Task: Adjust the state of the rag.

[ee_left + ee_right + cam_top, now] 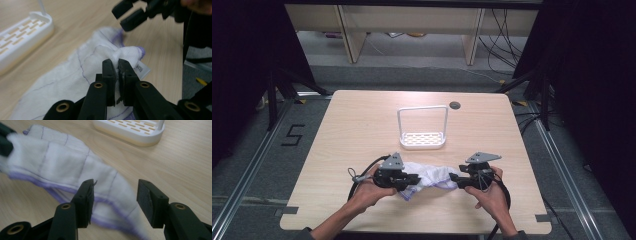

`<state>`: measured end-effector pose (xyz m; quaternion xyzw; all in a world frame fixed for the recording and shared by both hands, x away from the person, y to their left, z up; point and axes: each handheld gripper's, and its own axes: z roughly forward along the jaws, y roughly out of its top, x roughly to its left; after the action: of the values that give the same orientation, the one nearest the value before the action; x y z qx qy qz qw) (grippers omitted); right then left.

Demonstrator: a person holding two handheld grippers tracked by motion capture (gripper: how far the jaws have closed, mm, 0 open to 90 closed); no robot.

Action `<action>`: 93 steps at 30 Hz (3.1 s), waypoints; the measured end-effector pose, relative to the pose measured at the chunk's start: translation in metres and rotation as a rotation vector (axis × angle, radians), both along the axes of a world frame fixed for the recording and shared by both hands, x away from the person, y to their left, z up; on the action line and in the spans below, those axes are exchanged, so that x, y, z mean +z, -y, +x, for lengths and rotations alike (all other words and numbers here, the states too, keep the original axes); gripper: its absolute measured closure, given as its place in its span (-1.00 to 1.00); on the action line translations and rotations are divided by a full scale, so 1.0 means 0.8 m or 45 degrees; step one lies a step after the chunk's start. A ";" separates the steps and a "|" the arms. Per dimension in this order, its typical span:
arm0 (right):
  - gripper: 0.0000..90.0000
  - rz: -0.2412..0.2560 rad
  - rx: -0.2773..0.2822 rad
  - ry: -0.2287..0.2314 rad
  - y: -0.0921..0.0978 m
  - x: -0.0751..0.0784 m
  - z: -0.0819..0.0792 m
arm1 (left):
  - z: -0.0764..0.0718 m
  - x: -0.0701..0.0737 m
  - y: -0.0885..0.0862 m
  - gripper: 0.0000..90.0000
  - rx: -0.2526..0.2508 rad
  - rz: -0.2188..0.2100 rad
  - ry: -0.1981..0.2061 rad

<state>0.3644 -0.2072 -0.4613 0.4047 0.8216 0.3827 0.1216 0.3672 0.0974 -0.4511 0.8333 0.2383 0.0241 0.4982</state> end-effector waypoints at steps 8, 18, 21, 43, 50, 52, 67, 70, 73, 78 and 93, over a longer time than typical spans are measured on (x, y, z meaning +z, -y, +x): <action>0.09 0.019 0.017 0.006 -0.002 0.005 -0.004 | 0.011 0.007 -0.012 0.87 0.025 -0.092 -0.108; 0.10 0.060 0.067 -0.013 -0.014 0.015 -0.016 | 0.027 0.019 -0.004 0.86 0.026 -0.091 -0.141; 0.15 0.086 0.097 0.021 -0.021 0.027 -0.030 | 0.037 0.021 -0.002 0.87 0.041 -0.087 -0.166; 0.43 0.012 0.154 0.039 -0.091 -0.003 -0.039 | 0.049 0.022 0.005 0.88 0.076 -0.110 -0.215; 0.98 -0.031 0.266 0.143 -0.097 0.003 -0.036 | 0.048 0.029 -0.005 0.88 0.077 -0.141 -0.218; 0.98 -0.029 0.278 0.153 -0.094 0.006 -0.038 | 0.047 0.030 -0.009 0.88 0.069 -0.149 -0.223; 0.99 -0.046 0.282 0.173 -0.058 0.023 -0.047 | 0.051 0.033 -0.036 0.92 0.131 -0.220 -0.228; 0.99 -0.040 0.289 0.156 -0.051 0.020 -0.045 | 0.054 0.031 -0.045 0.93 0.155 -0.185 -0.218; 0.99 -0.040 0.260 0.175 -0.045 0.025 -0.046 | 0.056 0.030 -0.054 0.93 0.178 -0.183 -0.206; 0.99 -0.013 0.247 0.210 -0.030 0.041 -0.048 | 0.048 0.039 -0.074 0.93 0.190 -0.205 -0.184; 0.99 0.092 0.153 0.197 0.021 0.057 -0.021 | 0.008 0.006 -0.118 0.93 0.206 -0.234 -0.265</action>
<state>0.3479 -0.2240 -0.4159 0.3281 0.8181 0.4489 0.1469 0.3738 0.1921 -0.4459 0.7604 0.3561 -0.0444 0.5413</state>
